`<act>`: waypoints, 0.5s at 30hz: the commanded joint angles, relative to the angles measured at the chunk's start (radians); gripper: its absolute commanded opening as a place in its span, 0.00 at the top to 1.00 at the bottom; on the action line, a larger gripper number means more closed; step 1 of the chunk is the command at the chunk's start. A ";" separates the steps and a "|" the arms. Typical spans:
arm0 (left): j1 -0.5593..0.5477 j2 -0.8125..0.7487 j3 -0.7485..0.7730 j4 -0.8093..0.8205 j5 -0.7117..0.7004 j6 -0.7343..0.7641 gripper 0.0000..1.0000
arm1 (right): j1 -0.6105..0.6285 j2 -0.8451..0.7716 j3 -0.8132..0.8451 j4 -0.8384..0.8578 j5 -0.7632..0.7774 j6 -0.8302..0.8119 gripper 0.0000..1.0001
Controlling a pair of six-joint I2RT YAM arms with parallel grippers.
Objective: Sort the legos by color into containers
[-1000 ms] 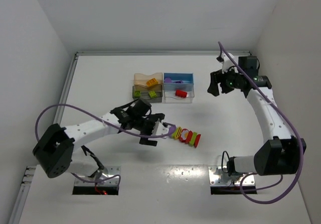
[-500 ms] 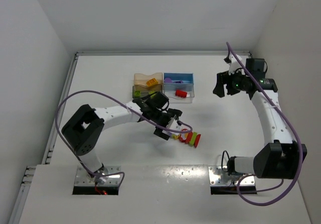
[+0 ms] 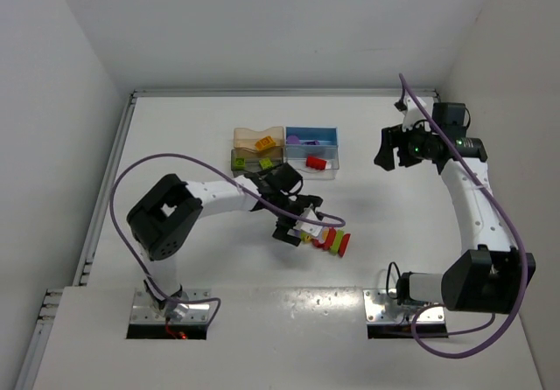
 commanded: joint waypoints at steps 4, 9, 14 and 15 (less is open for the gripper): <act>-0.008 0.086 0.096 0.012 0.025 -0.102 0.00 | -0.007 -0.006 0.026 0.004 -0.029 -0.003 0.27; -0.008 0.115 0.116 0.035 0.006 -0.152 0.00 | -0.016 -0.006 0.026 0.004 -0.029 -0.003 0.27; -0.008 0.124 0.116 0.044 -0.012 -0.183 0.08 | -0.016 0.003 0.026 0.004 -0.029 -0.003 0.27; -0.008 0.124 0.116 0.044 -0.012 -0.183 0.12 | -0.016 0.003 0.026 0.004 -0.029 -0.003 0.27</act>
